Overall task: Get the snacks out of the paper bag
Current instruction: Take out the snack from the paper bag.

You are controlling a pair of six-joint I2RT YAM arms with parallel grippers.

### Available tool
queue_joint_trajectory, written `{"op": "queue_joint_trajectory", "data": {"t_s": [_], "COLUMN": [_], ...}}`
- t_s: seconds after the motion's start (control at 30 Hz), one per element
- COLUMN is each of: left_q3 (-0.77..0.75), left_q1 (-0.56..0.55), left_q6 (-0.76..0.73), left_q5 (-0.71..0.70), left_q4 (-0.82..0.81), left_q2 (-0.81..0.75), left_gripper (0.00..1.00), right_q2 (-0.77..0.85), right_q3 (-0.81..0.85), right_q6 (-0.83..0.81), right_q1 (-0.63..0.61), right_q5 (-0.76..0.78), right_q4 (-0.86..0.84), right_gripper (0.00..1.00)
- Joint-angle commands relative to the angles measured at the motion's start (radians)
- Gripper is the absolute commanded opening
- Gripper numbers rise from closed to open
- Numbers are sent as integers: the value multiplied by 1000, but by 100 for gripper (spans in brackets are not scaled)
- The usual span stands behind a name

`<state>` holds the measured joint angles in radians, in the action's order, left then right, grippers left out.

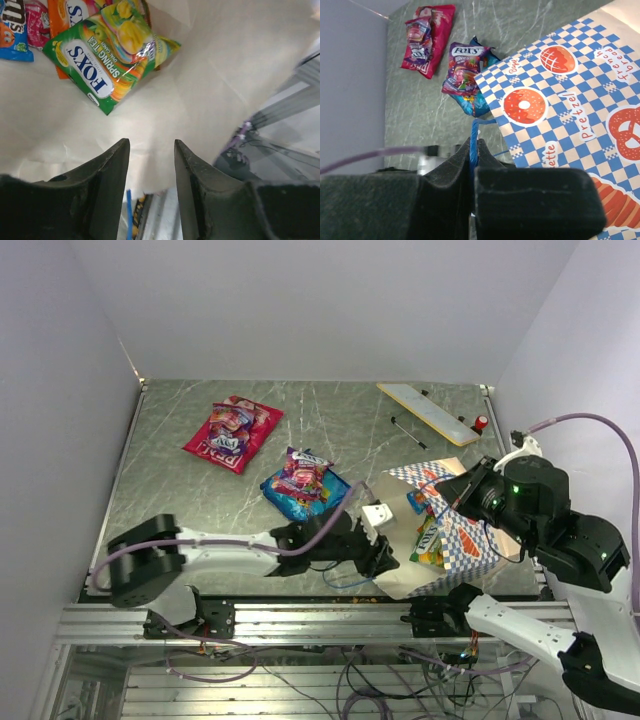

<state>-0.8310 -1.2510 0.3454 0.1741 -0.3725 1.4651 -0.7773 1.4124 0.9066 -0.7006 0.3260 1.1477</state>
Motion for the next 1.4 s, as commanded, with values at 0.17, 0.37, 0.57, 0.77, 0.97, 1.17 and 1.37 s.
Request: {"op": "queue_joint_trajectory", "data": {"t_s": [0.17,0.37,0.57,0.77,0.97,1.17,1.37], "left_q3": [-72,-180,-304,-441,-540,-561,-534], "left_q1": [-42,-64,-105,-114,-114,-114,-114], "left_q6": [-89,-75,-86,-163,-208,-198,-193], "left_q5": [-101,-192,-322,-443,-481,-456,-469], "left_q4": [-431,-407,-343,-217,-99,-26,46], "left_q2": [371,500,622,734,841,824,711], "left_gripper": [57,70,88,99,96,54,13], "right_q2": [-101,-96,-87,-103,-93,-76,-72], "right_q3": [162,183,190,220,247,257,277], "right_q6": [-47,-50,-64,-101,-116,-118,-130], "right_q1": [0,0,0,0,0,0,0], "right_q5": [27,32,28,9,21,21,31], "right_q4": [79,90,84,92,104,107,110], "right_gripper": [0,0,0,0,0,0,0]}}
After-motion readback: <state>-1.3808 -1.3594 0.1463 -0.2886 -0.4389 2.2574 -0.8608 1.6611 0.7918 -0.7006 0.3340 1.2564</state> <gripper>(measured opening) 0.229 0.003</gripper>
